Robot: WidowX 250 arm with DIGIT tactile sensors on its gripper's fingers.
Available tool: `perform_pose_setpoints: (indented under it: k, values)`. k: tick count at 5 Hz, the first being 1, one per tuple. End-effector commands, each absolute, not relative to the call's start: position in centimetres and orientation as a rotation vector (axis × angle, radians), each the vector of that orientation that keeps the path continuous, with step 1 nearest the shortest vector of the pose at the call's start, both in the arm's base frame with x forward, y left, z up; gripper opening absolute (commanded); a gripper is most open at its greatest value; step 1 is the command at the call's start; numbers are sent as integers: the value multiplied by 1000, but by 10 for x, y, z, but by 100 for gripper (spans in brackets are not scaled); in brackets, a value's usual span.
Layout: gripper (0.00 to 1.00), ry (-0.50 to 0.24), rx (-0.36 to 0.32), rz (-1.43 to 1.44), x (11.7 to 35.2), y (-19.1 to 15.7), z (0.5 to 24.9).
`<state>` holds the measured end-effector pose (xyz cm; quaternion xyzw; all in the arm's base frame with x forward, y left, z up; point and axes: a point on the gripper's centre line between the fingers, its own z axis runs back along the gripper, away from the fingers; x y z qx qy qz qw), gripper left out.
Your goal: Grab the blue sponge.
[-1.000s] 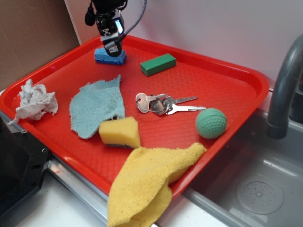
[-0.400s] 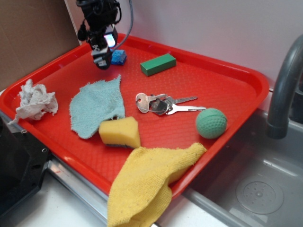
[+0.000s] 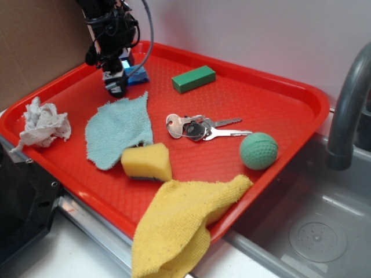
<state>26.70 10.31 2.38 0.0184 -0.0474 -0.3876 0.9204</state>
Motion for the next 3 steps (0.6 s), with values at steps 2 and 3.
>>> perform_pose_setpoints:
  k: [2, 3]
  values:
    - [0, -322, 118, -219, 239, 75, 191]
    - [0, -288, 123, -79, 235, 65, 197]
